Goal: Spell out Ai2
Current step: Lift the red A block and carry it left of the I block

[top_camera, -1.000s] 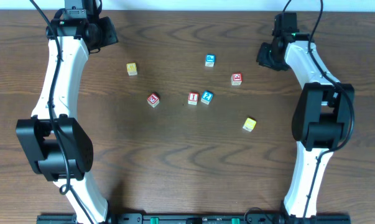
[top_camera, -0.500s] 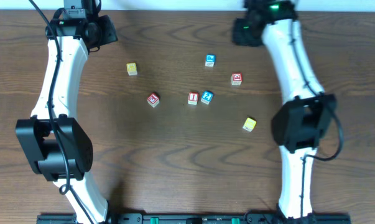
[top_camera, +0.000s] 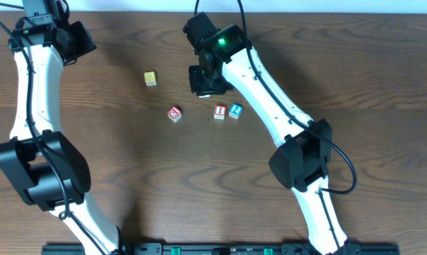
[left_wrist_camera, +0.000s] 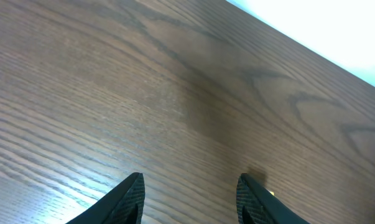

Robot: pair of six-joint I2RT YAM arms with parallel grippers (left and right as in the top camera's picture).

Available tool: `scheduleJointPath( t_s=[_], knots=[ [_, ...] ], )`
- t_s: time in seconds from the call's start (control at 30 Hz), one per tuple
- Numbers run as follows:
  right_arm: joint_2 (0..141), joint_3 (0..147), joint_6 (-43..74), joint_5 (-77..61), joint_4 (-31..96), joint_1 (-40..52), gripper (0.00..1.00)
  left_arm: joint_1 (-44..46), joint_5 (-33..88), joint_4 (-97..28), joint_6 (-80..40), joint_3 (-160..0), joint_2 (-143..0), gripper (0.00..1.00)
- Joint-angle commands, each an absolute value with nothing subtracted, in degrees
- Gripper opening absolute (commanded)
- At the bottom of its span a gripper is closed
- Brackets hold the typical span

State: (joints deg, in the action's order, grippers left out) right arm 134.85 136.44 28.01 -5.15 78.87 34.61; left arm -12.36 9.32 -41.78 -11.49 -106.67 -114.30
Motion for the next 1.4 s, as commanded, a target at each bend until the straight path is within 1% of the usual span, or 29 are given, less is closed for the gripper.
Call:
scheduleJointPath(
  t_s=[0.0,0.1,0.23,0.33,0.43,0.63,0.77,0.93,1.0,1.13,1.23,1.27,1.37],
  knots=[
    [134.0,136.7,30.7,-1.3,79.0,36.8,0.01,-11.9,10.6,-41.9,-9.3,-107.5,-113.6,0.49],
    [133.6,136.7,31.7,4.2,79.4,39.8,0.01,-12.0,10.6,-41.9,-9.0,-107.5,-113.6,0.49],
    [133.5,136.4,31.4,3.8,83.3,39.3,0.01,-12.0,10.6,-41.7,-8.7,-107.5,-113.6,0.49],
    [131.2,136.3,27.8,3.7,83.5,39.0,0.01,-12.0,10.6,-41.6,-8.5,-107.5,-113.6,0.49],
    [127.3,136.3,22.4,4.7,80.9,39.4,0.01,-12.0,10.6,-41.3,-8.5,-107.5,-113.6,0.49],
    [122.9,136.4,9.1,3.4,70.8,39.7,0.01,-11.6,10.6,-40.9,-8.6,-107.5,-113.7,0.49],
    [122.8,136.5,8.3,-0.6,65.3,37.0,0.01,-10.7,10.6,-41.4,-8.6,-107.5,-113.7,0.49],
    [122.8,136.5,3.5,2.2,61.4,37.1,0.01,-9.3,10.6,-42.1,-8.6,-107.4,-113.7,0.51],
    [122.8,136.5,3.6,4.6,61.4,36.8,0.02,-8.8,10.6,-42.0,-8.6,-107.4,-113.8,0.51],
    [122.0,135.5,4.5,5.0,65.6,36.3,0.01,-8.2,10.3,-41.6,-7.6,-107.4,-113.8,0.51],
    [116.3,129.2,4.4,8.9,62.5,36.8,0.01,-8.3,10.3,-41.4,-6.2,-107.4,-113.8,0.52],
    [112.9,124.8,4.7,10.5,60.6,36.9,0.02,-8.3,10.0,-41.5,-5.8,-107.4,-113.8,0.52],
    [102.9,110.0,6.9,9.3,52.9,36.9,0.01,-8.4,9.9,-41.5,-5.8,-107.4,-113.8,0.52]
  ],
)
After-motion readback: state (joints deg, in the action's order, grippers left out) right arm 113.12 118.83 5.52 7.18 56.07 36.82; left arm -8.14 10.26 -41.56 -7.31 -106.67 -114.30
